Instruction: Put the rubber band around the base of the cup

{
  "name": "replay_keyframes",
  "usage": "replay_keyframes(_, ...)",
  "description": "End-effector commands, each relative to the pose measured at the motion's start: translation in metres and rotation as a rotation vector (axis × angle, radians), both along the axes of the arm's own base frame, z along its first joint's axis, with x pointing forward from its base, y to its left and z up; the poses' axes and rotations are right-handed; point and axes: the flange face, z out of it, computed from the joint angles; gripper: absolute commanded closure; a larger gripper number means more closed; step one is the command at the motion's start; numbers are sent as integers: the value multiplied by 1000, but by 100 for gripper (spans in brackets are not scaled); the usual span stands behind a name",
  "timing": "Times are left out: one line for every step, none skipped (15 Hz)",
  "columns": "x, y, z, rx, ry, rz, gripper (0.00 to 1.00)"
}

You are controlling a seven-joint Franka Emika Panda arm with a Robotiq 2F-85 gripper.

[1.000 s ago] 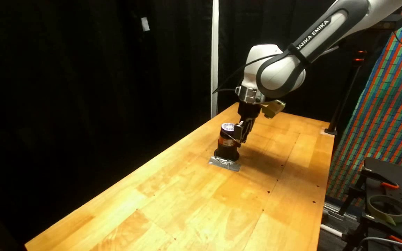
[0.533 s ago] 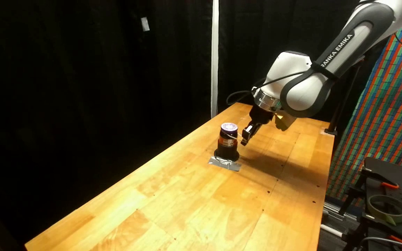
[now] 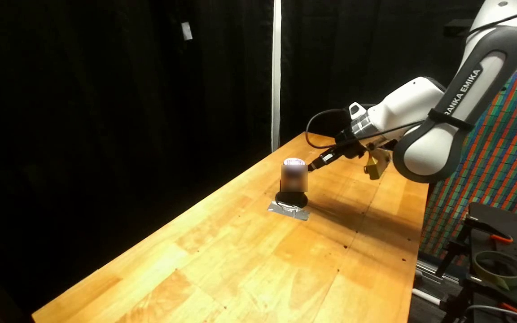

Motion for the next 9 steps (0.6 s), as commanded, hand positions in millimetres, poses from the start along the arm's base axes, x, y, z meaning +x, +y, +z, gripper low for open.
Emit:
replay_keyframes(-22, -2, -6, 27, -139, 21, 93)
replay_keyframes(-27, -3, -10, 30, -161, 32, 93)
replay_keyframes(-32, -3, -13, 33, -182, 42, 92)
replay_keyframes(-35, -5, -17, 30, -204, 47, 93)
replay_keyframes(-38, -6, -19, 28, -226, 51, 92)
replay_keyframes(-40, -7, -21, 31, -230, 58, 92)
replay_keyframes(-41, -6, -23, 53, -178, 61, 82)
replay_keyframes(-43, -4, -25, 75, -109, 95, 67)
replay_keyframes(-47, -2, -25, 96, -38, 120, 66)
